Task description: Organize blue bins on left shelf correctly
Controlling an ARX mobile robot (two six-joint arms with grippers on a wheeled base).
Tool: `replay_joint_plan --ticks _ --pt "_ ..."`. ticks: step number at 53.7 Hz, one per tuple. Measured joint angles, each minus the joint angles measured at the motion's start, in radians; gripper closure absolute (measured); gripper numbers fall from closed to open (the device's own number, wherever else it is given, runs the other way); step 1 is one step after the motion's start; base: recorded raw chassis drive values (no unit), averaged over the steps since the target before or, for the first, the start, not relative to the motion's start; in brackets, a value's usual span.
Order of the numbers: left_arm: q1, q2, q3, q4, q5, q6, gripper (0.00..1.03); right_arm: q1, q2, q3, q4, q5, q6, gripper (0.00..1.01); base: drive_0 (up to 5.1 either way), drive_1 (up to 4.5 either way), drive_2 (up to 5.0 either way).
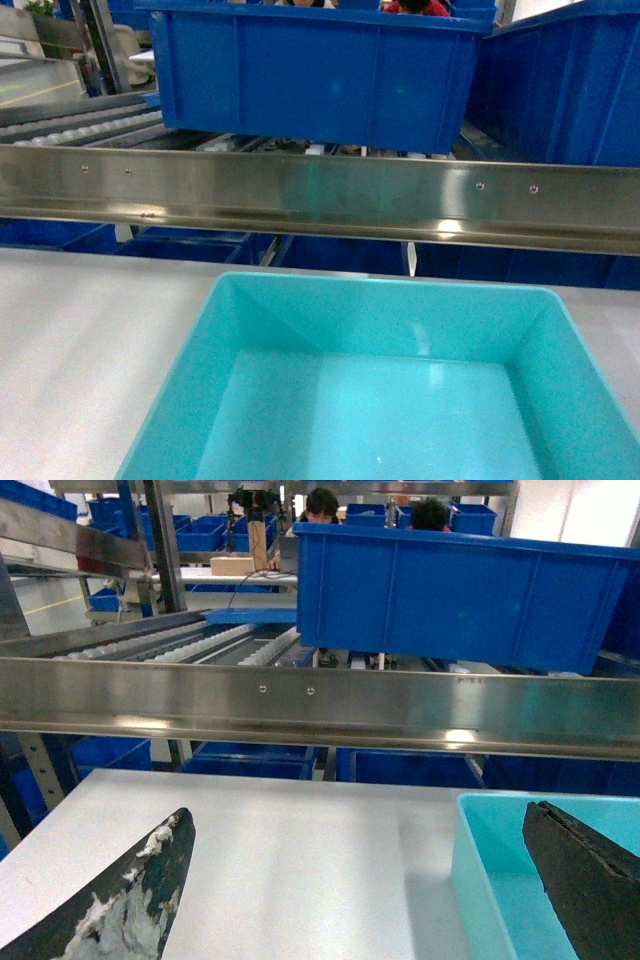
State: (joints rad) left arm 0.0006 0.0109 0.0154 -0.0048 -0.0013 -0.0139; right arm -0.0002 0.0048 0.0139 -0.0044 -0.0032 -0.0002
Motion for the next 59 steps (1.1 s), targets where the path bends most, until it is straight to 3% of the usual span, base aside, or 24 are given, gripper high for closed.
replay_joint_plan --ticks 44,45,46,48,51,56,59 --pt "0.005 0.0 0.0 0.001 0.004 0.001 0.05 0.0 0.0 0.0 0.0 0.0 0.0 0.03 0.0 0.0 0.0" --pt "0.05 0.001 0.0 -0.003 0.039 0.0 0.05 0.036 0.0 0.0 -0.001 0.019 -0.003 0.03 0.0 0.0 0.0" --pt "0.058 0.003 0.0 0.002 0.037 0.0 0.05 0.087 0.007 -0.002 0.029 0.046 -0.02 0.03 0.0 0.0 0.0" --pt "0.029 0.039 0.0 0.043 0.032 0.0 0.05 0.108 0.062 -0.002 0.086 0.069 -0.031 0.03 0.0 0.0 0.0" --pt "-0.025 0.145 0.0 0.131 -0.019 -0.001 0.05 0.126 0.151 -0.002 0.152 0.095 -0.036 0.03 0.0 0.0 0.0" --pt "-0.108 0.353 0.001 0.297 -0.058 0.002 0.05 0.165 0.317 0.0 0.286 0.106 -0.039 0.03 0.0 0.0 0.0" --pt "-0.139 0.481 0.002 0.393 -0.053 0.014 0.05 0.19 0.436 0.001 0.37 0.114 -0.045 0.03 0.0 0.0 0.0"
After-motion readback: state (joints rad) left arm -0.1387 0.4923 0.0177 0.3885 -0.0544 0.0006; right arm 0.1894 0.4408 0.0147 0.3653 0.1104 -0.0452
